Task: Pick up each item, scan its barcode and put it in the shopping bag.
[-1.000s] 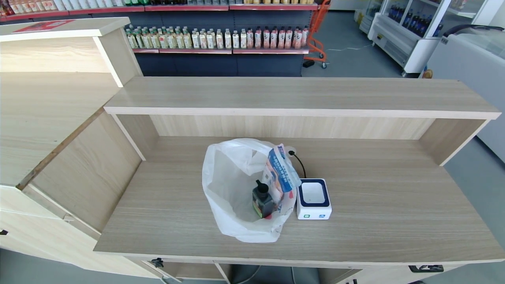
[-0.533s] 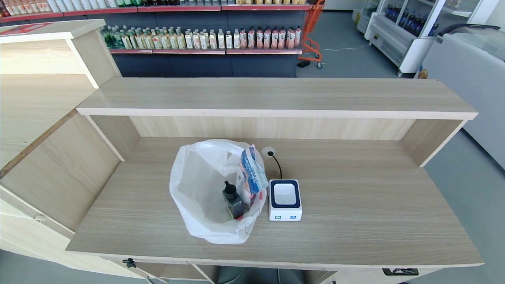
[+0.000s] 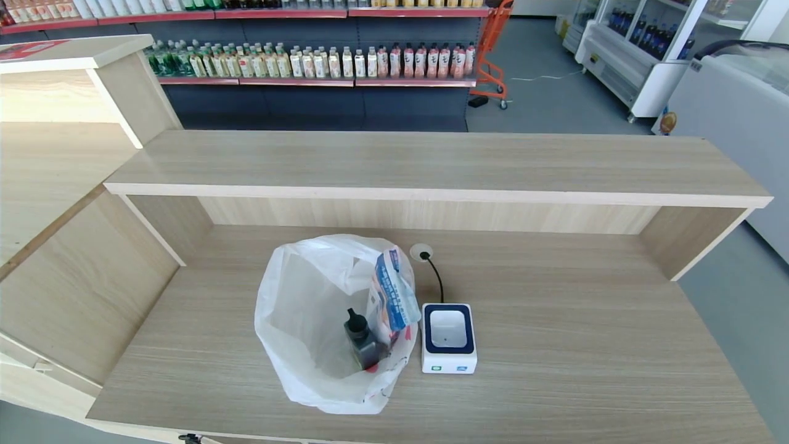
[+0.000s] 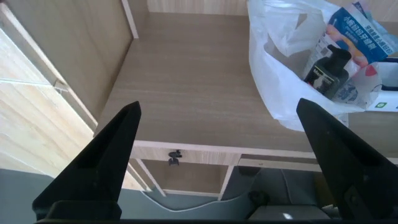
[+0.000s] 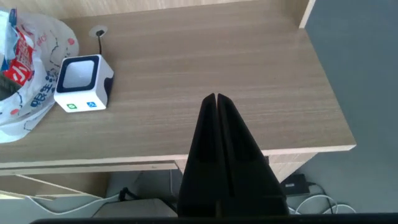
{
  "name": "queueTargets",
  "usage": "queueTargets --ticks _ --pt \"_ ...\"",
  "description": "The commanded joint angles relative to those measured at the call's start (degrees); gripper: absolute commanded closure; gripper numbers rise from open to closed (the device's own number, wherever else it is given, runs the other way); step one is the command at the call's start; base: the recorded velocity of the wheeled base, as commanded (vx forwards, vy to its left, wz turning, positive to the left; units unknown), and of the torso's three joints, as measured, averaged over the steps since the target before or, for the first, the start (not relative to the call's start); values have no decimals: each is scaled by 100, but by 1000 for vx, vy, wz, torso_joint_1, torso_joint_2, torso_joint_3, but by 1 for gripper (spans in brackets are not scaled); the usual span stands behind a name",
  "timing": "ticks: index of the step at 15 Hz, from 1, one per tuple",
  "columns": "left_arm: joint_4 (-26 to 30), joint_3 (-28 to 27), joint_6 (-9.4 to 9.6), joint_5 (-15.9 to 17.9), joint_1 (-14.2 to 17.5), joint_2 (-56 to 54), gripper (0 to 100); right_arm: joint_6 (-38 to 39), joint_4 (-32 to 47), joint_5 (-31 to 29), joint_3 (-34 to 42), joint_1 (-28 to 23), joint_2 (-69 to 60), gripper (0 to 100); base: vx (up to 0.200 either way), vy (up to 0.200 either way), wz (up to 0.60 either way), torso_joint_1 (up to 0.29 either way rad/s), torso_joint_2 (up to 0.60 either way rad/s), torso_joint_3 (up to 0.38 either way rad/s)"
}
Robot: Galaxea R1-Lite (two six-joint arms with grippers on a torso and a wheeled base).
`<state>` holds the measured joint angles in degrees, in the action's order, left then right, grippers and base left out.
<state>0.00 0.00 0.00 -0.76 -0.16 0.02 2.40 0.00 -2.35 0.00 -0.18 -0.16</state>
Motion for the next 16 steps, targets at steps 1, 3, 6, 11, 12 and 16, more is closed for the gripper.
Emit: queueTargets --ticks 1,3,6,11,12,16 --pt "0 0 0 -4 -2 -2 0 24 0 -2 0 -8 16 100 200 0 0 2 7 2" --pt "0 0 0 -4 7 -2 0 32 0 -2 0 -8 16 100 100 0 0 6 1 4" --pt "0 0 0 -4 -2 -2 0 32 0 -2 0 1 16 100 0 0 0 0 0 0" --pt "0 0 0 -4 -2 -2 0 15 0 -2 0 -8 16 100 0 0 0 0 0 0" --pt "0 0 -9 -4 -2 -2 0 15 0 -2 0 1 16 100 0 0 0 0 0 0" --pt "0 0 0 -4 7 -2 0 24 0 -2 0 -8 16 100 0 0 0 0 0 0"
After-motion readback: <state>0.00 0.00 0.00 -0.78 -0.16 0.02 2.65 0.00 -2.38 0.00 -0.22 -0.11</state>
